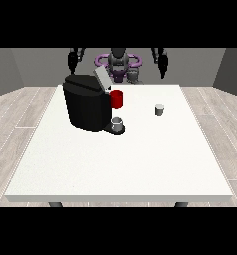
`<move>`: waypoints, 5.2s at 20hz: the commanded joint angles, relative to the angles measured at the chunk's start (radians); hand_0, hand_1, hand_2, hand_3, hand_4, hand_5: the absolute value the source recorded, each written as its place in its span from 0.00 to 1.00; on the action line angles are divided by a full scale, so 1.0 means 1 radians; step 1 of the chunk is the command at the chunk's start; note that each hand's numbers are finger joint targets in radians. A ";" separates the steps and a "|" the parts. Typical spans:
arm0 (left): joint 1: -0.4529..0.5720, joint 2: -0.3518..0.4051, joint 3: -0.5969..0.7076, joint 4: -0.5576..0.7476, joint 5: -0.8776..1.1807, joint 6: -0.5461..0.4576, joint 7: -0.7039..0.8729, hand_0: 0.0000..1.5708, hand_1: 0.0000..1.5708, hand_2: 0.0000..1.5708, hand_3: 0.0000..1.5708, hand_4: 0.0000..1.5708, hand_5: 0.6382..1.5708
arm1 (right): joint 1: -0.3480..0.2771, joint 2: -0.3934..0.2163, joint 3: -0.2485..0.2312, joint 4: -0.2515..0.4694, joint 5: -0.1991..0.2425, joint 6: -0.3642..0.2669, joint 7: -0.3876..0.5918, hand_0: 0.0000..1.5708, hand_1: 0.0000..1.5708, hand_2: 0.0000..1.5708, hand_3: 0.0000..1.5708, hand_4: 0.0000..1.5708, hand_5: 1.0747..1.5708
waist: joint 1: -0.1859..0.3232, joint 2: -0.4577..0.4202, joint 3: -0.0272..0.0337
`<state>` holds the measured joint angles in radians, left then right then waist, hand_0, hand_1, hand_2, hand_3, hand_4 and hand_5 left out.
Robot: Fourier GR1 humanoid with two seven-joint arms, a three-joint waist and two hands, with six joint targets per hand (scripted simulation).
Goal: Insert the coffee pod into the coffee machine and close the lid
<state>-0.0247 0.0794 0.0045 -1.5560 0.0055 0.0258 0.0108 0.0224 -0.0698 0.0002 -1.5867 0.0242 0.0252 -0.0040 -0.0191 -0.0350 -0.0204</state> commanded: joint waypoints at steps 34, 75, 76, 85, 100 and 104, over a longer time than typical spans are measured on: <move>-0.446 0.465 0.034 0.646 -0.437 -0.235 -0.234 0.00 0.00 0.00 0.00 0.00 1.00 | -0.247 0.051 0.042 0.056 0.124 -0.154 0.053 0.00 0.00 0.00 0.00 0.00 1.00 | -0.145 0.313 0.0203; -0.695 0.358 -0.041 0.861 -0.748 -0.266 -0.344 0.90 0.90 0.89 0.84 0.33 1.00 | -0.250 0.000 -0.056 0.421 0.152 -0.194 -0.064 0.00 0.00 0.00 0.00 0.00 1.00 | -0.081 0.143 0.0208; -0.721 0.393 -0.037 0.890 -0.750 -0.301 -0.367 0.89 0.89 0.89 0.84 0.32 1.00 | -0.267 0.048 0.014 0.358 0.204 -0.227 0.026 0.00 0.00 0.00 0.00 0.00 1.00 | -0.103 0.130 0.0203; -0.888 0.301 -0.033 0.808 -0.739 -0.441 -0.180 0.85 0.85 0.87 0.86 0.36 1.00 | -0.299 0.026 -0.013 0.435 0.176 -0.183 -0.006 0.00 0.00 0.00 0.00 0.00 1.00 | -0.127 0.075 0.0208; -1.147 0.298 0.090 0.816 -0.695 -0.473 -0.015 0.80 0.80 0.82 0.81 0.31 1.00 | -0.403 0.005 -0.043 0.385 0.143 -0.184 -0.041 0.00 0.00 0.00 0.00 0.00 1.00 | -0.219 0.197 0.0209; -1.150 0.384 0.119 0.863 -0.699 -0.484 -0.062 0.77 0.77 0.81 0.80 0.31 1.00 | -0.396 0.009 -0.008 0.298 0.156 -0.175 0.019 0.00 0.00 0.00 0.00 0.00 1.00 | -0.273 0.212 0.0204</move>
<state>-1.1276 0.4004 0.0941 -0.7242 -0.6932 -0.4399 -0.0495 -0.3458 -0.0404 -0.0090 -1.2431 0.1854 -0.1732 -0.0229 -0.2512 0.1423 0.0003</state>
